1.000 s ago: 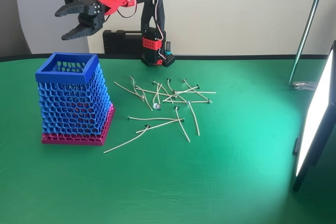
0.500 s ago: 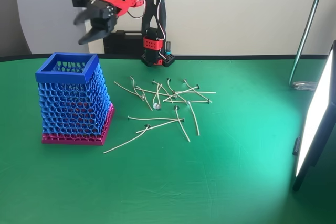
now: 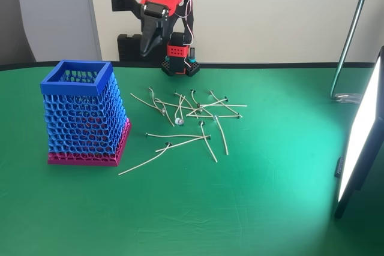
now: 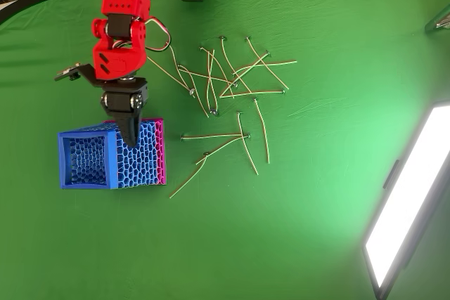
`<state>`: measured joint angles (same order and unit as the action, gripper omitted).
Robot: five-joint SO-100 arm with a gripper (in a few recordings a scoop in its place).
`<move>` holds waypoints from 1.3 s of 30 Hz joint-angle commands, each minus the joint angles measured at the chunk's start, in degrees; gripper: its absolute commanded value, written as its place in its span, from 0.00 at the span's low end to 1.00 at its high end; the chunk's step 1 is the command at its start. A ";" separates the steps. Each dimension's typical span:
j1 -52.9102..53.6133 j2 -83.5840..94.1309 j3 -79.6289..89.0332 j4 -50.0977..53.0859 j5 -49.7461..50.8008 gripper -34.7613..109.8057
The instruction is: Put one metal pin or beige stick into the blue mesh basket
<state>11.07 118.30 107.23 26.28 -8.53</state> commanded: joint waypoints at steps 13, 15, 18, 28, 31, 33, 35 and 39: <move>-11.95 26.81 30.15 0.00 2.20 0.24; -12.22 31.64 34.98 0.18 2.55 0.24; -12.22 39.37 41.84 1.85 3.08 0.24; -12.57 64.69 59.33 15.82 2.90 0.24; -12.39 68.20 59.24 19.34 4.13 0.24; -13.10 71.54 59.06 22.32 3.96 0.24; -13.01 72.16 58.10 23.29 4.13 0.24; -11.95 72.16 60.56 20.48 2.46 0.24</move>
<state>-1.32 189.84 166.82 47.99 -5.27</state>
